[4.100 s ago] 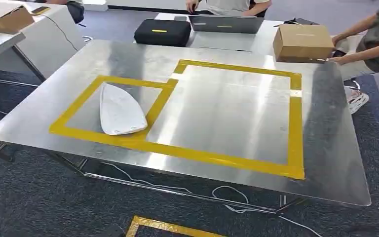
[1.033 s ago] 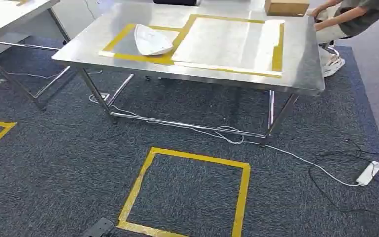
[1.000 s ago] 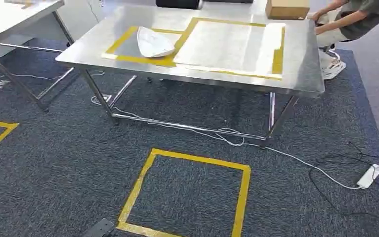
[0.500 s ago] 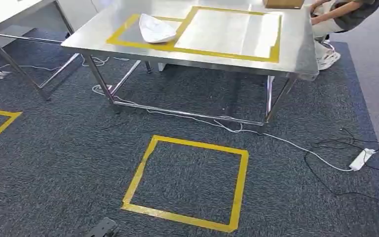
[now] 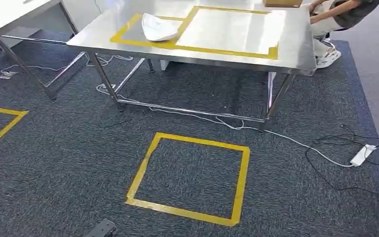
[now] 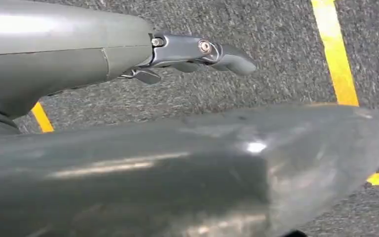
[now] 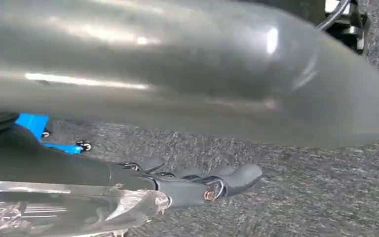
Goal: Take the parts from the cabinet and place them on the table.
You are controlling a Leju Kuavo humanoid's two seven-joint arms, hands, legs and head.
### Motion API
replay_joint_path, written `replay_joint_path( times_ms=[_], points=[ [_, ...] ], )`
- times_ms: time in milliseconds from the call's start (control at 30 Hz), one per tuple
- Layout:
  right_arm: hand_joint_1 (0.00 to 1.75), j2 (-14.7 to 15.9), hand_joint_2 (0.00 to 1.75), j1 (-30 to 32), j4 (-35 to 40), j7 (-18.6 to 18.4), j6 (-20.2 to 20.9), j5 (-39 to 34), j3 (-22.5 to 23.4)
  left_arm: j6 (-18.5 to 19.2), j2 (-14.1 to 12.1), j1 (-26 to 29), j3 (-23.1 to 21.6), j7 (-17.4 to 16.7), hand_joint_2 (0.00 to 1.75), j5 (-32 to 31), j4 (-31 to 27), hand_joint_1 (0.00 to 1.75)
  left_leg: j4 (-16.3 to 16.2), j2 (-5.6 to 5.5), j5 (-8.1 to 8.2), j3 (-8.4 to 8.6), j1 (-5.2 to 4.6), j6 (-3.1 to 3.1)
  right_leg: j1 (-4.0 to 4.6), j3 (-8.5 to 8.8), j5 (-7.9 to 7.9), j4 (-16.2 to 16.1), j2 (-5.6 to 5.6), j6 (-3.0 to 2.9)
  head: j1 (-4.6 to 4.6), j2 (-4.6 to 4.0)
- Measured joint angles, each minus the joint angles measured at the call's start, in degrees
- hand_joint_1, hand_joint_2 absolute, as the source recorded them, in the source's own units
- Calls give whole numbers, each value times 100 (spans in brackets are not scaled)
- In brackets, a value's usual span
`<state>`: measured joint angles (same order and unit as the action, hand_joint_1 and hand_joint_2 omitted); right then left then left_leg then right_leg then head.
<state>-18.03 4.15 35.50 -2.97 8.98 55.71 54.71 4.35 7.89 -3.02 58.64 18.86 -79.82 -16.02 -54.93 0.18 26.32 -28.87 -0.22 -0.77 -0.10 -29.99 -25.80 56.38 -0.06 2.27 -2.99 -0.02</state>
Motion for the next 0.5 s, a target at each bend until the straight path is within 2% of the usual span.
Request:
replay_joint_path(
  times_ms=[67, 133, 233, 400, 500],
  points=[
    [0, -4, 0, -18, -70, 107, -62, 13, -55, -22, 22, -9, 4, 15, 0, -4, -2, 0, 39, 0, -39, -15, 15, 42, 23, -25, 16, 0, 1, -29, 4, 0],
    [0, -2, 0, -91, -278, 107, -344, -20, -155, -39, 70, -33, 7, -59, 0, -28, -2, 0, 66, -1, -82, -39, 30, 108, 39, -60, 41, 2, -5, -70, 7, -2],
    [0, 0, 0, -133, -464, 94, -444, -33, -184, -48, 103, -38, 33, -142, 0, -37, -4, 0, 65, -2, -106, -77, 32, 121, 38, -95, 72, 3, -7, -79, 2, -2],
    [0, 11, 0, -159, -623, 127, -407, 18, -184, -28, 118, -43, 103, -166, 0, -31, -7, 0, 40, -2, -124, -117, 20, 136, 26, -114, 107, 5, -8, -45, 7, 0],
    [0, 13, 0, -166, -662, 214, -354, 162, -186, 48, 111, -52, 153, -219, 0, -15, -11, 0, 48, 2, -162, -128, -1, 87, 0, -128, 151, -28, 7, 17, 2, -2]
  ],
)
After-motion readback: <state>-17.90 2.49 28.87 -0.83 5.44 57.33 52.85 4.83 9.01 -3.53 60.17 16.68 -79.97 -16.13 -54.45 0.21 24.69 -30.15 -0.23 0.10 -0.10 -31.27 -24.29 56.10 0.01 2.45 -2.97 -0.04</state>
